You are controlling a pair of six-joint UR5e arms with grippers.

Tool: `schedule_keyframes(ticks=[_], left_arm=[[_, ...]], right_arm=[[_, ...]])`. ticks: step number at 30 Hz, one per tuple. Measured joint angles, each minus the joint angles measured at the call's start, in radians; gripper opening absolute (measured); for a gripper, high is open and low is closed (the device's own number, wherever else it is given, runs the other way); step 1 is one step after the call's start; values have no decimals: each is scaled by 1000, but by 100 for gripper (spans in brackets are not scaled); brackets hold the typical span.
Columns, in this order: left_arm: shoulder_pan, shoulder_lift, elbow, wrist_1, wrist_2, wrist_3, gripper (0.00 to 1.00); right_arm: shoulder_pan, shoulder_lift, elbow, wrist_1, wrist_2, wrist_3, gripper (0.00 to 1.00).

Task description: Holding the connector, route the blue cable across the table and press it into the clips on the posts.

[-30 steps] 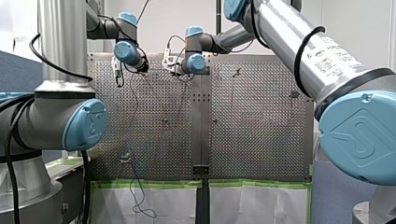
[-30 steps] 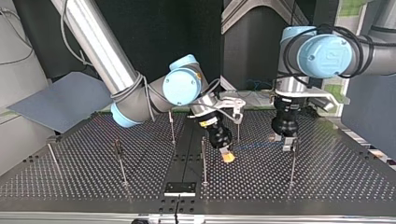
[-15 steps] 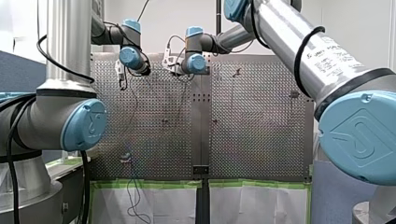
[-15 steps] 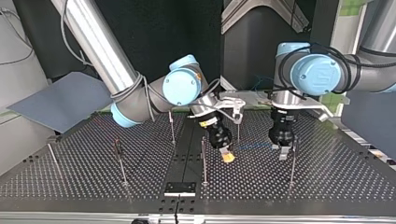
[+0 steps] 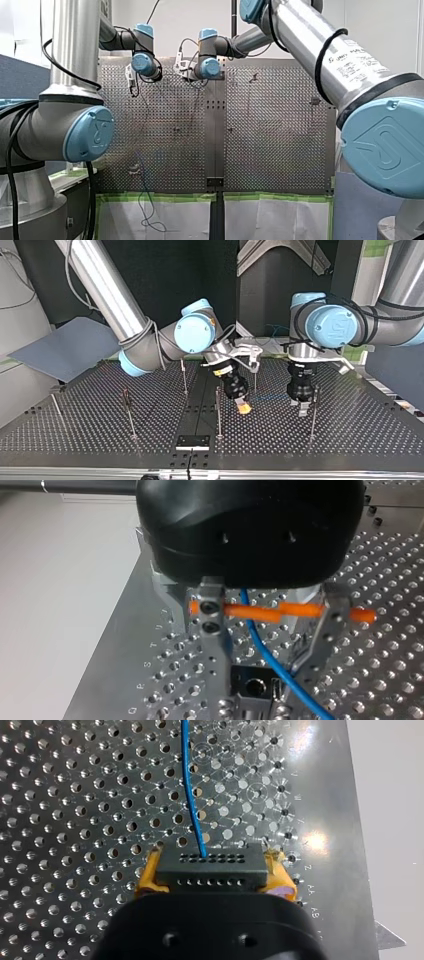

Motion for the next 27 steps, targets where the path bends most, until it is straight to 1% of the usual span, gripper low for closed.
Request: schedule_keyframes(ticks=[1, 2, 3, 4, 12, 16, 19, 23, 27], left_arm=[[0, 0, 0, 0, -4, -1, 44], [0, 0, 0, -1, -6, -2, 25], [0, 0, 0, -2, -7, -4, 25], [-1, 0, -1, -3, -9, -8, 0], [-1, 0, -1, -32, -29, -35, 0], [-4, 0, -9, -57, -55, -35, 0], [-11, 0, -26, -63, -72, -27, 0], [-20, 0, -57, -49, -80, -15, 0], [-30, 0, -93, -16, -83, -18, 0]], right_arm=[[0, 0, 0, 0, 0, 0, 0], [0, 0, 0, 1, 0, 0, 0], [0, 0, 0, 1, 0, 1, 0], [1, 0, 0, 1, 0, 1, 0], [5, 0, 0, 6, 1, 2, 0], [6, 1, 6, 10, 1, 8, 0], [5, 1, 18, 11, 2, 10, 0], [3, 2, 43, 12, 3, 9, 0], [1, 3, 74, 11, 3, 7, 0]])
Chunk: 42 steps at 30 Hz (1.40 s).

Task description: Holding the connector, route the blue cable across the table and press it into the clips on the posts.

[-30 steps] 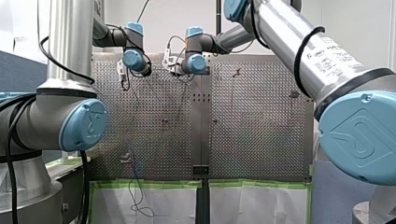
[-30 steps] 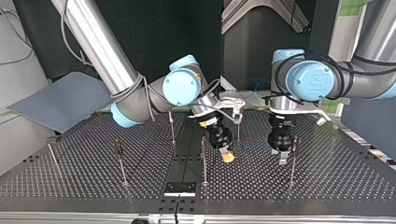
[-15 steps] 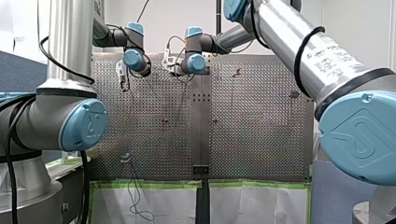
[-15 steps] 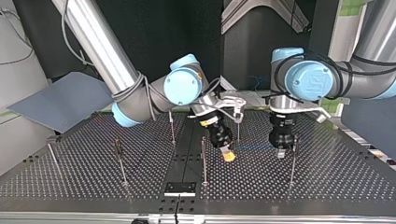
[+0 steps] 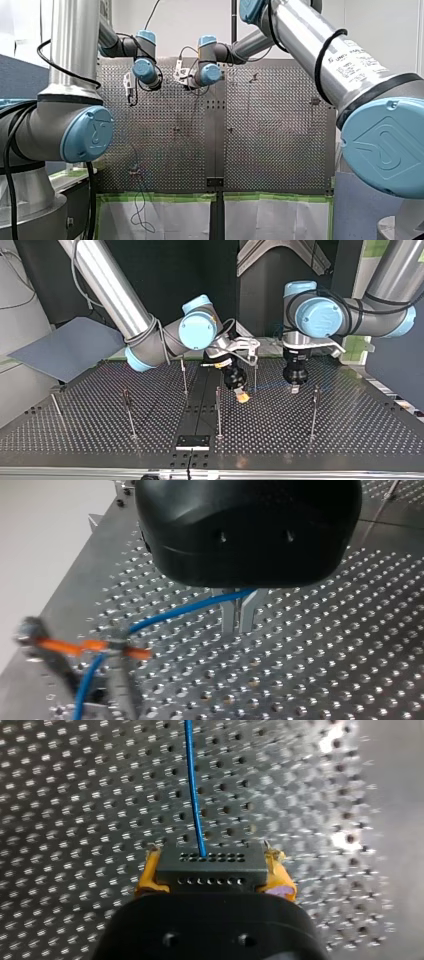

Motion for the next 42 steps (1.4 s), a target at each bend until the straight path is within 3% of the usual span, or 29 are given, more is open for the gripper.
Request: schedule_keyframes(ticks=[15, 26, 42], left_arm=[[-18, -2, -134, 112, -32, -39, 0], [-30, -69, -229, 171, -25, -51, 0], [-30, -95, -250, 211, -14, -74, 0]], right_arm=[[-4, 0, 114, 1, 2, -5, 0], [-14, 1, 196, -1, 2, -25, 0], [-19, 0, 266, -8, 6, -47, 0]])
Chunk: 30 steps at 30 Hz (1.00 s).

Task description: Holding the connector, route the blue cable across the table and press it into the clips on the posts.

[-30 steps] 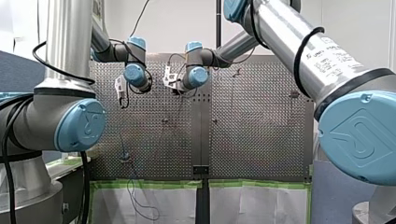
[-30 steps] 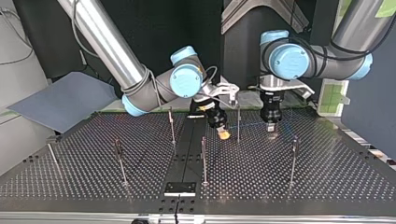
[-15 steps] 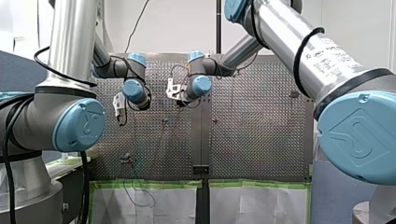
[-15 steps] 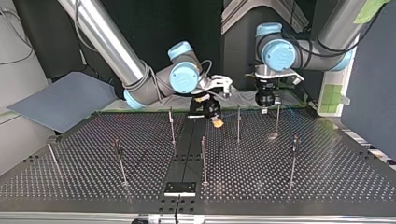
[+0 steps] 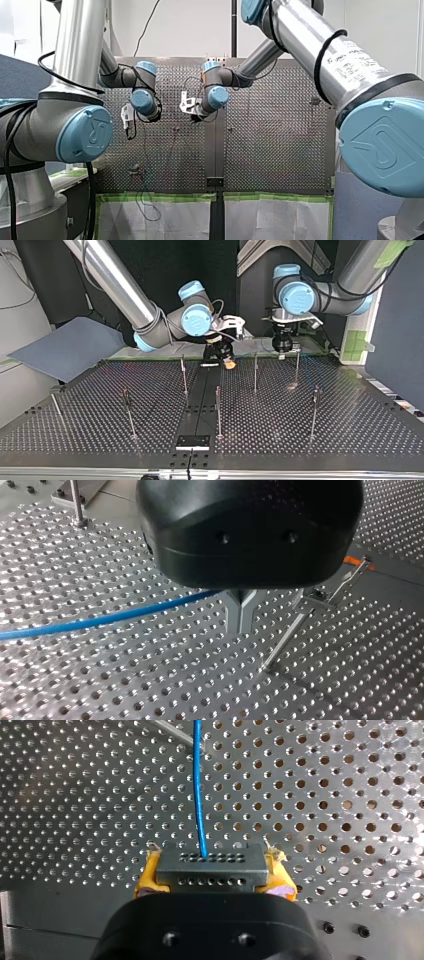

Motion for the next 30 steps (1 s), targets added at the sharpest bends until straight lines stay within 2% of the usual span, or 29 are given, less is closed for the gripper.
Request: schedule_keyframes(ticks=[6, 15, 19, 24, 30], left_arm=[[-1, -45, 0, 33, 16, -2, 0], [-3, -93, 0, 69, 19, -8, 0], [-3, -123, 0, 95, 20, -7, 0], [-3, -133, 0, 117, 26, -15, 0], [0, -148, 0, 138, 48, -22, 0]], right_arm=[[0, 1, 32, -17, 0, -1, 0], [-6, 5, 56, -59, -4, 15, 0], [-12, 25, 57, -71, -10, 18, 0], [-16, 61, 57, -75, -14, 18, 0], [-25, 71, 57, -95, -16, 24, 0]])
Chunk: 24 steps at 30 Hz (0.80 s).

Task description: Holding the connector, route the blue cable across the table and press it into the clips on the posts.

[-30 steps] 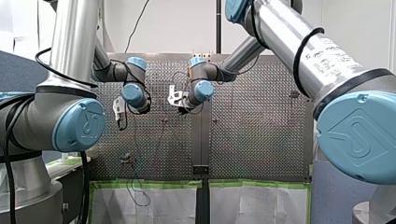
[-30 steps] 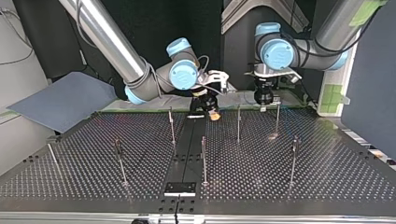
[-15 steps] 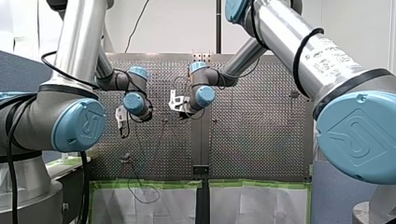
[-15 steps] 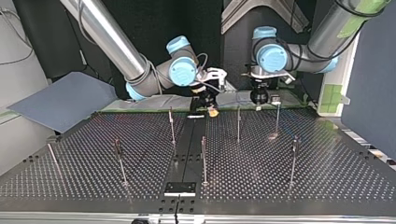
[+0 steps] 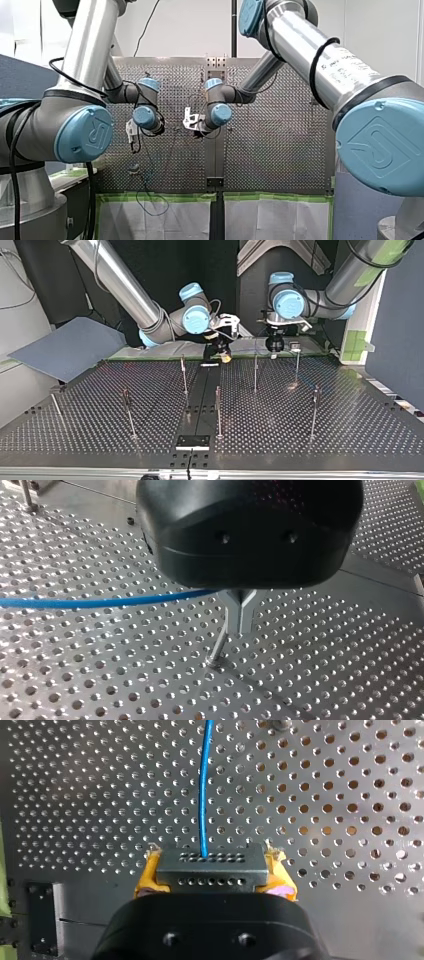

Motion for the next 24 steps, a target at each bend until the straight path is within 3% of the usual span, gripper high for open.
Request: schedule_keyframes(ticks=[10, 24], left_arm=[[7, -43, 18, 56, 23, -13, 0], [18, -108, 69, 68, 43, -26, 0]], right_arm=[[-23, 1, 0, -25, -1, 13, 0], [-47, 3, 0, -43, -2, 16, 0]])
